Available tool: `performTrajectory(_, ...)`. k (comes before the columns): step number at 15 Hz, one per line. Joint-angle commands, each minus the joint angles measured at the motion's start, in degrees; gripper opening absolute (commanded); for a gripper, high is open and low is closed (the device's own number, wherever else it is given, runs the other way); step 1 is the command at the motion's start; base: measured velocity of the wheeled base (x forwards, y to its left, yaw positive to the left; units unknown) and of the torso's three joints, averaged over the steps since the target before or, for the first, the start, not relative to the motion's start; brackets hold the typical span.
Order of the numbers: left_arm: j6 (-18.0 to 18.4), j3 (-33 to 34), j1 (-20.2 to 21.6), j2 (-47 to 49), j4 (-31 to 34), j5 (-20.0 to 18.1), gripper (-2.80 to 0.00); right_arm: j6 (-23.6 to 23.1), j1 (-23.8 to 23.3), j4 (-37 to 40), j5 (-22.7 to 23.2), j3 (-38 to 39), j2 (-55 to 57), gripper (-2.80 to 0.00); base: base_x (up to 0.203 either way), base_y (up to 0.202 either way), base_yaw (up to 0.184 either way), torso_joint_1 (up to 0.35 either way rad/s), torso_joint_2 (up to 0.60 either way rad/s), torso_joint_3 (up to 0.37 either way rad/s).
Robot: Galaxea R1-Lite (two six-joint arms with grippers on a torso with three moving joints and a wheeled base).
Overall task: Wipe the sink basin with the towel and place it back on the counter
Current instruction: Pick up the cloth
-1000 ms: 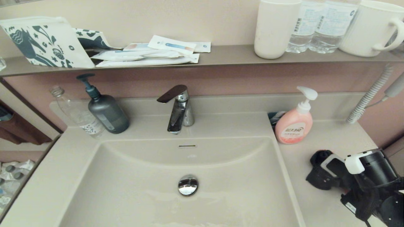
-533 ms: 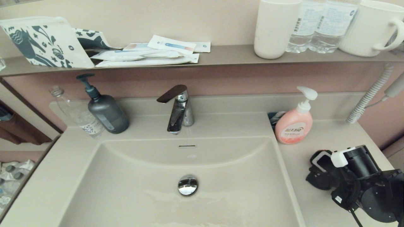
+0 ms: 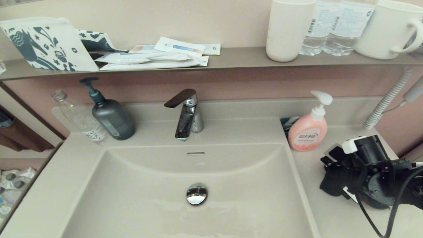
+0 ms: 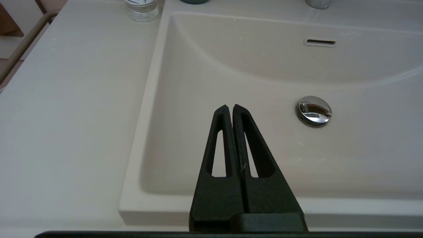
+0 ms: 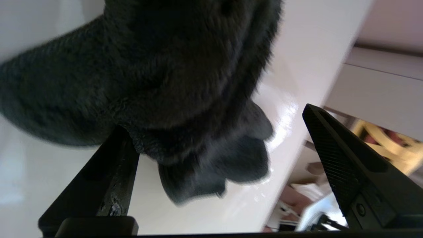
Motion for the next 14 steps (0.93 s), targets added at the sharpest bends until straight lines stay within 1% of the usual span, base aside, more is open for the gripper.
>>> performTrajectory(1,-0.04,0.04,0.01,0.07,0.00,-0.01,-2.80,0.38,-1.00,-0.07,1.39,-0.54,2.41,0.00,0.000,0.000,0.000,0.000,0.00,0.000)
performTrajectory(2,-0.04,-0.03,0.01,0.07,0.00,0.04,-2.80,1.18,-1.94,-0.07,4.51,-0.63,3.23,-2.08,0.000,0.000,0.000,0.000,0.00,0.000)
performTrajectory(3,-0.10,-0.01,0.01,0.07,0.00,0.02,-2.80,2.09,-2.73,-0.10,7.12,-1.18,3.70,-2.80,0.000,0.000,0.000,0.000,0.00,0.000)
performTrajectory(4,-0.04,-0.01,0.01,0.07,0.00,0.02,-2.80,3.54,-2.95,-0.07,8.72,-2.07,3.86,-2.80,0.000,0.000,0.000,0.000,0.00,0.000)
performTrajectory(5,-0.04,-0.03,0.01,0.07,0.00,0.04,-2.80,3.96,-3.30,-0.07,9.78,-2.60,3.93,-2.80,0.000,0.000,0.000,0.000,0.00,0.000)
performTrajectory(9,-0.04,0.02,0.01,0.07,0.00,0.04,-2.80,4.48,-4.78,0.00,13.77,-3.69,3.70,-2.80,0.000,0.000,0.000,0.000,0.00,0.000)
performTrajectory(11,-0.04,0.04,0.01,0.07,0.00,0.03,-2.80,7.02,-4.86,0.67,15.80,-3.69,1.64,-2.80,0.000,0.000,0.000,0.000,0.00,0.000)
performTrajectory(13,-0.05,0.05,0.01,0.07,0.00,-0.03,-2.80,8.80,-4.98,3.79,18.65,-3.83,-1.76,-2.80,0.000,0.000,0.000,0.000,0.00,0.000)
performTrajectory(14,-0.04,-0.04,0.01,0.07,0.00,-0.05,-2.80,10.37,-4.99,7.39,20.46,-4.46,-4.84,-2.80,0.000,0.000,0.000,0.000,0.00,0.000)
